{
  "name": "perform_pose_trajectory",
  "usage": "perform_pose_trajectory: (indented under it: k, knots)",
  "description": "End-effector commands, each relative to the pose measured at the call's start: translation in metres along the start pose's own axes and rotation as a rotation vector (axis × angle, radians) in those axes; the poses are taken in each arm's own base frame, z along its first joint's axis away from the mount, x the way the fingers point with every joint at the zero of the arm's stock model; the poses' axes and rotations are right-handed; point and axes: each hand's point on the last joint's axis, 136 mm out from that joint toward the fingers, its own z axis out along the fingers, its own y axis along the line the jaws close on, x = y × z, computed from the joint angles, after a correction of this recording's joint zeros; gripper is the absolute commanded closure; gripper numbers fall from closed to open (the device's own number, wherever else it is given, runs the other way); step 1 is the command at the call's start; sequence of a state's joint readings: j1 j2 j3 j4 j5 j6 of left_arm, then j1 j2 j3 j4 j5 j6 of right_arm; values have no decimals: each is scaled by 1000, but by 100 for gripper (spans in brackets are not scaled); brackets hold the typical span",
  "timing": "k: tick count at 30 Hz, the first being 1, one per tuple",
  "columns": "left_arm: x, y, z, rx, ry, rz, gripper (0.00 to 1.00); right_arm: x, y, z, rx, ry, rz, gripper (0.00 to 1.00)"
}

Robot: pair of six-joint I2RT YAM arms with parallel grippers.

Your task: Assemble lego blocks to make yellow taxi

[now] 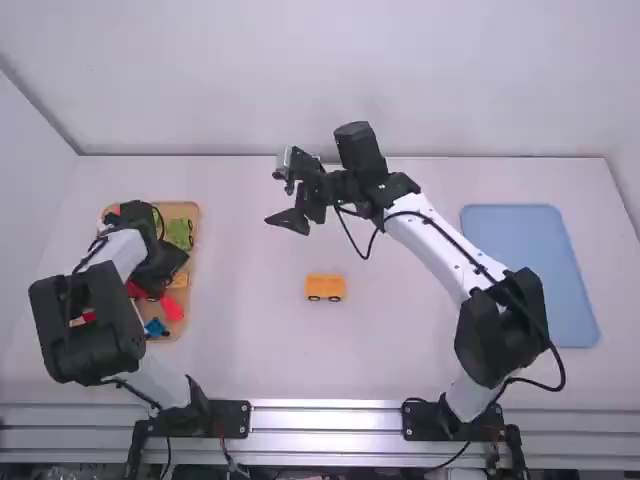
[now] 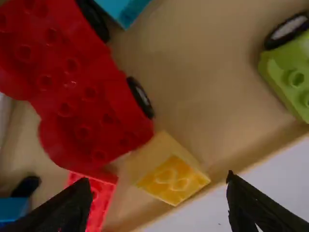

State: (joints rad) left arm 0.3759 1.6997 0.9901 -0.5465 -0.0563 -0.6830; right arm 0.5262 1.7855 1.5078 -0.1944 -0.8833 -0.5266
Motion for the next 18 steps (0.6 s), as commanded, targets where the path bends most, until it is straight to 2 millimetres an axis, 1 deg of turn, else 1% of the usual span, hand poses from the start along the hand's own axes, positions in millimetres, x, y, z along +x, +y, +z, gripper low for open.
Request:
perform_pose_trajectory:
  k: [1, 2, 3, 7, 10, 11, 12, 14, 15, 16, 18]
  knots:
    - [21, -12, 8, 36, 48, 34, 28, -12, -4, -3, 7, -19, -24, 2]
    - [22, -15, 9, 37, 39, 30, 27, -13, -4, -3, 6, -19, -24, 2]
    - [22, -13, 9, 12, 21, -2, 27, -12, -3, -3, 6, -18, -23, 2]
    - [18, 0, 8, -86, -45, -130, 25, -11, -3, -3, 3, -13, -16, 2]
    - [18, 0, 8, -88, -64, -266, 21, -10, -3, -3, 3, -12, -15, 2]
    - [20, -1, 8, -82, -54, -325, 20, -10, -2, -3, 2, -11, -14, 2]
    - [21, -1, 8, -83, -53, -347, 21, -10, -2, -3, 2, -11, -13, 2]
    - [19, 4, 8, -100, -70, -413, 25, -10, -2, -3, 1, -9, -10, 2]
    - [18, 5, 7, -108, -79, -414, 30, -9, -2, -3, -1, -7, -11, 2]
    - [18, 6, 7, -110, -81, -410, 31, -9, -2, -3, -1, -7, -11, 2]
    - [18, 6, 9, -104, -80, -415, 38, -9, -3, -3, 5, -5, -11, 2]
